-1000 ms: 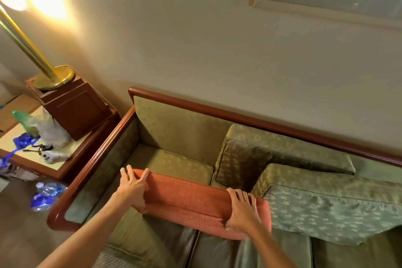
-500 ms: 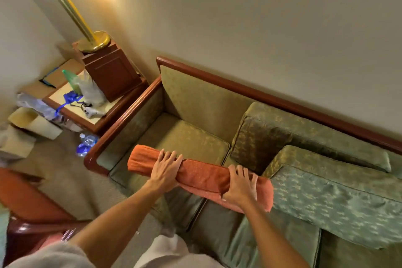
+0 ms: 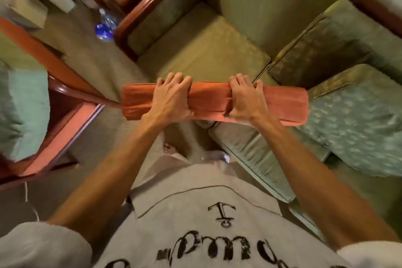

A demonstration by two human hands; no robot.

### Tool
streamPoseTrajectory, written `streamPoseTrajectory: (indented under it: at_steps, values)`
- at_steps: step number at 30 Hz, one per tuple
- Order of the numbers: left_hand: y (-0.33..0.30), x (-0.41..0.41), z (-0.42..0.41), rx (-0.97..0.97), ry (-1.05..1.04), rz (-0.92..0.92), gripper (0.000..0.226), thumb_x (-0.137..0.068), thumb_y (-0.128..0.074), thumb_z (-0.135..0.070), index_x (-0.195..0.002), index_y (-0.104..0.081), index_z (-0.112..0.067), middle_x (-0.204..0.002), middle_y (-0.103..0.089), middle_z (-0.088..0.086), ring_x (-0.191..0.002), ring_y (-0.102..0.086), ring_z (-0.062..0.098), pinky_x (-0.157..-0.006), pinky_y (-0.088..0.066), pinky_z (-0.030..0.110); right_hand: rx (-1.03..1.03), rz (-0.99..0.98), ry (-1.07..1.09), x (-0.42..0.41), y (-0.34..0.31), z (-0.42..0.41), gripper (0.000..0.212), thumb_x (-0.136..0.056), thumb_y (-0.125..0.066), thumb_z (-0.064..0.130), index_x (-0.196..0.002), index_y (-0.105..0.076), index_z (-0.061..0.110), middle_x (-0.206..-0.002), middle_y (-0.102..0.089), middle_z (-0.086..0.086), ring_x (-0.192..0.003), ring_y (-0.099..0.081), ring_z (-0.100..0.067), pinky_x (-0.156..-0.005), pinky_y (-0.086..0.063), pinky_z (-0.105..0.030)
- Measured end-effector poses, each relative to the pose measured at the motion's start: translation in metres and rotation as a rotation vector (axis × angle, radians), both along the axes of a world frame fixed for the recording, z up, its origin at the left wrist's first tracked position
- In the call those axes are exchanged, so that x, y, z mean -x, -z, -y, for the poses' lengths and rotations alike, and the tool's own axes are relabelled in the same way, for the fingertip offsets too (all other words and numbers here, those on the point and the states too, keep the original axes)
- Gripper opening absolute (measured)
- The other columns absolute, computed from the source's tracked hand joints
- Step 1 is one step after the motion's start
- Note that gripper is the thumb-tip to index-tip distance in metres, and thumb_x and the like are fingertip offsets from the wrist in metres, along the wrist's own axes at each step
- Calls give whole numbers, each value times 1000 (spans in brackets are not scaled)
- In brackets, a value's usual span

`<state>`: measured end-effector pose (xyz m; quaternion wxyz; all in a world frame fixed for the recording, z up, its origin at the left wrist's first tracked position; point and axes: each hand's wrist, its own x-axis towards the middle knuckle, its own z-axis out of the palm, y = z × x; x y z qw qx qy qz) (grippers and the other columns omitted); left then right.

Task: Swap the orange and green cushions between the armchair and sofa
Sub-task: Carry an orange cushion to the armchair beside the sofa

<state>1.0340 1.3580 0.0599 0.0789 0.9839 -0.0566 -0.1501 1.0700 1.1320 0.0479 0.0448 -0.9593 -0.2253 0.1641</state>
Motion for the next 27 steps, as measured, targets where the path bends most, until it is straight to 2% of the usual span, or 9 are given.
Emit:
streamPoseTrajectory:
  at_steps: [3, 6, 8, 11, 14, 17, 20, 23, 27]
  values:
    - [-23, 38, -71, 2, -148, -16, 90, -49, -87, -54, -123, -48, -21, -120, -49, 9, -114, -45, 31, -94, -38, 47, -19, -38, -178, 5, -33, -73, 86, -54, -70, 59, -121, -45, 12, -122, -51, -8, -116, -48, -30, -98, -34, -55]
    - [-35, 81, -135, -1, -168, -46, 111, -52, -85, -55, -143, -32, -23, -134, -42, 9, -125, -40, 30, -110, -29, 46, -72, -53, -341, 21, -63, -151, 89, -48, -46, 76, -113, -46, 15, -114, -55, -6, -109, -51, -28, -92, -36, -50]
    - [-38, 108, -168, -13, -189, -24, 121, -53, -86, -54, -151, -22, -23, -142, -41, 7, -133, -38, 28, -118, -20, 46, -83, -46, -456, 35, -77, -205, 87, -52, -52, 84, -109, -45, 18, -110, -55, -3, -104, -52, -26, -89, -38, -48]
    - [-45, 139, -222, 38, -272, -6, 114, -55, -84, -61, -147, -32, -20, -133, -50, 4, -125, -46, 25, -115, -27, 44, -75, -14, -597, 51, -91, -278, 92, -53, -58, 91, -109, -45, 20, -109, -55, 0, -101, -52, -22, -88, -41, -46]
    - [-64, 168, -276, 153, -372, 9, 104, -55, -85, -59, -140, -40, -22, -129, -52, 0, -120, -47, 22, -106, -36, 42, -36, -7, -732, 61, -106, -340, 92, -54, -64, 86, -113, -45, 18, -112, -55, -1, -103, -54, -24, -87, -42, -45]
    - [-90, 183, -323, 181, -456, 22, 101, -54, -85, -59, -138, -41, -25, -126, -51, -2, -116, -47, 20, -104, -37, 42, -28, -3, -833, 60, -131, -400, 90, -54, -70, 82, -115, -43, 21, -112, -56, 2, -101, -56, -21, -86, -45, -42]
    - [-120, 191, -382, 165, -519, 33, 105, -53, -81, -68, -140, -40, -27, -128, -50, -7, -115, -44, 15, -104, -35, 38, -41, -80, -895, 57, -161, -468, 88, -54, -71, 81, -115, -40, 27, -106, -51, 11, -86, -52, -11, -77, -45, -32]
    - [-147, 191, -432, 152, -542, 19, 104, -50, -79, -73, -137, -39, -32, -125, -50, -13, -113, -44, 10, -102, -35, 34, -46, -114, -936, 51, -182, -523, 77, -53, -72, 78, -103, -31, 36, -94, -43, 18, -71, -41, -7, -67, -38, -28]
    - [-169, 190, -509, 127, -562, 12, 101, -49, -78, -78, -132, -39, -35, -125, -50, -14, -114, -46, 8, -104, -37, 34, -33, -148, -999, 44, -197, -610, 78, -54, -72, 77, -107, -33, 36, -96, -48, 18, -74, -48, -9, -70, -45, -30]
